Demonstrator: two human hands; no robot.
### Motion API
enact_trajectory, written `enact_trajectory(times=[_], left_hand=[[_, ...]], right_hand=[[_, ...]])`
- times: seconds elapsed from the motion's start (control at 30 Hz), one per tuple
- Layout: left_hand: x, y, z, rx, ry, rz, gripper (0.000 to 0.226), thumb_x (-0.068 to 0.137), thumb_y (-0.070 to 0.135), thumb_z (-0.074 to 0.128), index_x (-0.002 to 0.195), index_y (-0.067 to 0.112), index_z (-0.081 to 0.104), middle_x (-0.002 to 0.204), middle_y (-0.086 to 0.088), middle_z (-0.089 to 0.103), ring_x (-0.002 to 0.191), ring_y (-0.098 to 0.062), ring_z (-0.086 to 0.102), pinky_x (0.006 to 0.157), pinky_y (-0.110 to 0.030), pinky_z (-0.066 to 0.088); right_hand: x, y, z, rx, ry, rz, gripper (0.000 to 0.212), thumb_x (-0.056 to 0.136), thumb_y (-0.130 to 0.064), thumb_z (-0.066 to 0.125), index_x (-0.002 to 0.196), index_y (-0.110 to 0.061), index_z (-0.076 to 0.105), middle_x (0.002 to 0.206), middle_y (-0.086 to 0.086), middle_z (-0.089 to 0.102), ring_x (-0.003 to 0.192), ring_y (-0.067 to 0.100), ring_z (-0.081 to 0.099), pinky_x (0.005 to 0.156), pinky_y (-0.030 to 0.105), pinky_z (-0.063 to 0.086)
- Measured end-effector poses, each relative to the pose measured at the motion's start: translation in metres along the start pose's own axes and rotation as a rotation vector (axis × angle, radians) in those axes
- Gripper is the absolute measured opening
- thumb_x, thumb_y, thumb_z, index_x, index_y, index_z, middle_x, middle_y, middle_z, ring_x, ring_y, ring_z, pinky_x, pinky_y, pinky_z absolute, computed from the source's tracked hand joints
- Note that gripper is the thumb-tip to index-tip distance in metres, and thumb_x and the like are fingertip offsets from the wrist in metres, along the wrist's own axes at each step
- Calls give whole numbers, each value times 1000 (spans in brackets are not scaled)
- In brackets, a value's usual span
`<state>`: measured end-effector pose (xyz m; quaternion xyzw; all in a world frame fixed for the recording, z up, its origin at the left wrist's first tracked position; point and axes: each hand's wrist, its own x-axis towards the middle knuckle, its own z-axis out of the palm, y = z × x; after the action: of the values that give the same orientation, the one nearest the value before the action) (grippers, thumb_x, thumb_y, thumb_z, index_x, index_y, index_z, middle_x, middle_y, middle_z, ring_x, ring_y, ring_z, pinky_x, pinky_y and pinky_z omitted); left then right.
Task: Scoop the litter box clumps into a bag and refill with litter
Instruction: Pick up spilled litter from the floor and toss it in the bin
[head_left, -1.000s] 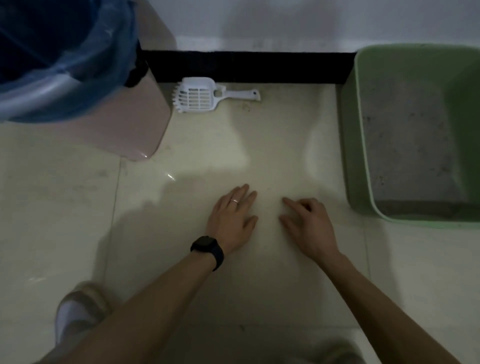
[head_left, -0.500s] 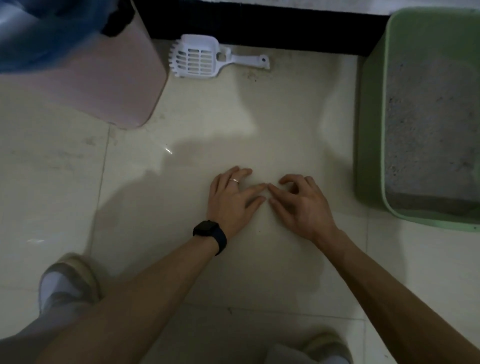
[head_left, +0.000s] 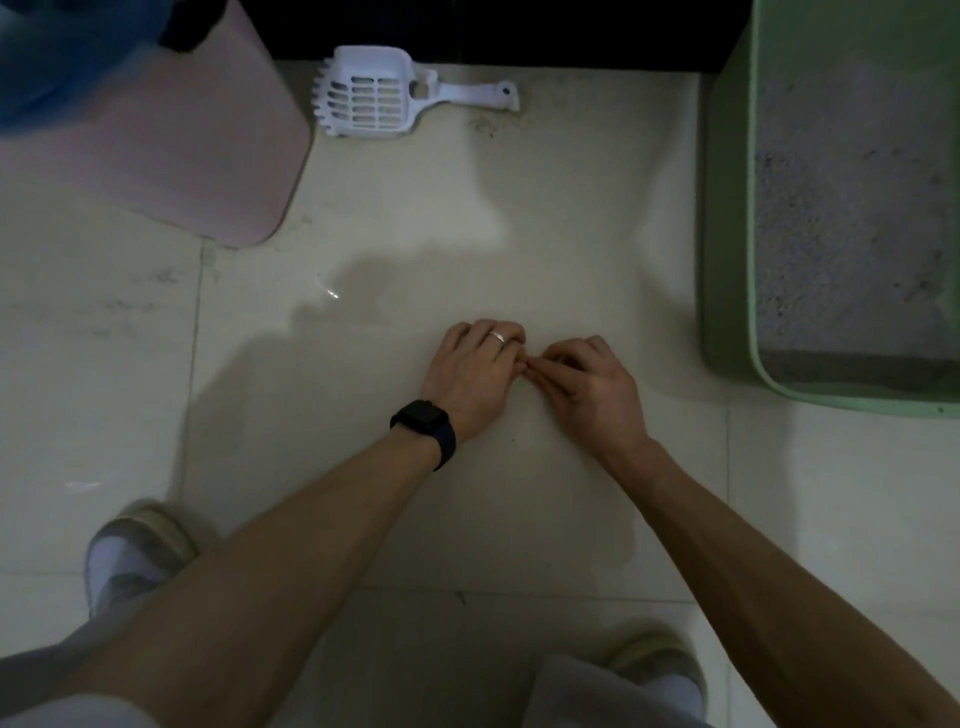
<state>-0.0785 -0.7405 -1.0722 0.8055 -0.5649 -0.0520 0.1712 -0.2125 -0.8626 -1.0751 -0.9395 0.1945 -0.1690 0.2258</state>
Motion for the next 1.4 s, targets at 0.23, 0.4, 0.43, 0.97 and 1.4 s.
enact_trajectory(times=[0.23,0.4,0.43,0.97,1.4], left_hand=[[2,-32,-43,-38,-49,-120,7,93,10,57,91,7,63,113,-9,60,96,-28,53,83,-36,38],[8,-54,-76,-2,-37,-150,9,94,13,56,92,8,64,112,-7,59,93,-27,56,80,-40,46],[8,-55,-80,-2,-36,-151,9,94,13,56,92,8,64,111,-6,59,93,-27,57,80,-40,46],[101,-73,-288,-125,258,13,21,100,27,43,103,10,53,98,-6,56,81,-26,55,72,-49,47],[64,-235,-423,242,-100,-440,17,83,6,53,95,15,45,97,-9,49,90,-33,55,77,-42,47]], right_hand=[[0,-9,2,-140,-44,-35,9,92,-19,68,93,-10,70,94,8,64,78,29,56,61,36,46],[11,-27,-2,-357,-197,-57,13,94,-12,52,85,-5,58,85,14,55,72,32,52,58,38,39],[14,-30,-3,-370,-242,-32,14,93,-11,49,83,-5,56,83,14,54,71,32,52,57,38,40],[207,-156,-143,292,-101,211,23,103,-34,42,94,-16,51,79,-5,57,76,15,56,64,22,38],[360,-313,-90,-82,-343,-142,22,105,-34,35,99,-14,39,99,12,64,81,30,58,66,35,37]])
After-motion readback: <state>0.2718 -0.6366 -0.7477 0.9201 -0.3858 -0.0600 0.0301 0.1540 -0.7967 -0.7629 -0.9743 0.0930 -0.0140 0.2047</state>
